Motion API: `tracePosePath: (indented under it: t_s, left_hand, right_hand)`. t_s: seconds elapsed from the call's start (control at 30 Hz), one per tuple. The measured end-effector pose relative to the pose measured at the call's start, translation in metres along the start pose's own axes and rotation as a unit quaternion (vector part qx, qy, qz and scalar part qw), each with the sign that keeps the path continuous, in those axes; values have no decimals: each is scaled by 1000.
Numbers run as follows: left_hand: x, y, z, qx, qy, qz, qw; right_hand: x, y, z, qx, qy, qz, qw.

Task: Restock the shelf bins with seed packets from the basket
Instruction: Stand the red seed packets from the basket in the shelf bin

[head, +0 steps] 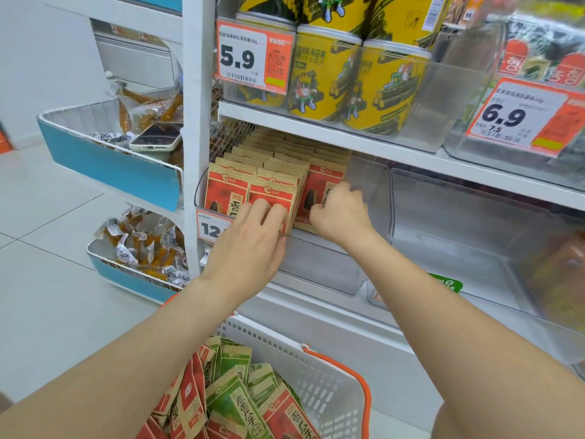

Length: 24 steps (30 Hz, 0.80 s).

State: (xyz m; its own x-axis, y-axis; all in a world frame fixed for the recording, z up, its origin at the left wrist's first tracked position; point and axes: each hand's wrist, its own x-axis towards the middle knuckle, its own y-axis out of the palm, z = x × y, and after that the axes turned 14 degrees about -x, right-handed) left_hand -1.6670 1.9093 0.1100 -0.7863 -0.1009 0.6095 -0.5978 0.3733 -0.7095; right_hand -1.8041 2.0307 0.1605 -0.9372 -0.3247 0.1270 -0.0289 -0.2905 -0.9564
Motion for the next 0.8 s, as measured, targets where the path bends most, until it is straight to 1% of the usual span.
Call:
tracePosePath:
  t_s: [0.03, 0.07, 0.1, 0.13, 0.17, 0.23, 0.3, 0.33, 0.4, 0.47, 0.53, 0.6, 0.67, 0.73, 0.8]
  left_hand:
    - [-3, -1, 1, 13, 12, -12, 1000]
    - [-6, -2, 3, 34, 25, -16, 999]
    - [-10, -3, 6, 55, 34, -12, 998]
    - [-14, -3, 8, 70, 37, -1, 997]
    - [-20, -2, 11, 79, 31, 21, 996]
    - [-32, 1, 13, 75, -8, 95, 993]
    - [-44, 5, 14, 77, -66, 206, 973]
    - [-50, 7, 15, 85, -82, 267, 956]
    - [-59, 9, 16, 90, -98, 391, 911]
    - [-68, 11, 15, 74, -115, 479, 867]
    - [-77, 14, 12, 65, -128, 518, 843]
    - [-82, 19, 10, 59, -139, 536, 831]
    - [-85, 23, 9, 51, -145, 540, 828]
    - [-87, 24, 7, 44, -144, 540, 828]
    - [-89, 25, 5, 44, -138, 545, 826]
  right_hand:
    - [-11, -2, 2, -43, -39, -63, 996]
    - [-23, -4, 4, -77, -91, -134, 984]
    - [-36, -7, 6, -97, -144, -188, 967]
    - [-48, -10, 7, -104, -190, -206, 954]
    - [-59, -10, 7, -112, -226, -194, 948]
    - [-81, -6, 4, -149, -269, -106, 946]
    - [-98, 12, -4, -210, -302, 9, 930]
    - [-106, 24, -9, -236, -316, 65, 917]
    - [-118, 52, -22, -263, -328, 181, 889]
    - [-127, 79, -37, -269, -321, 291, 860]
    - [-137, 106, -49, -282, -315, 372, 826]
    - [-150, 127, -55, -296, -317, 407, 804]
    - [-163, 147, -62, -287, -304, 417, 807]
    - [-175, 165, -69, -238, -272, 424, 831]
    - [-185, 180, -77, -205, -234, 444, 840]
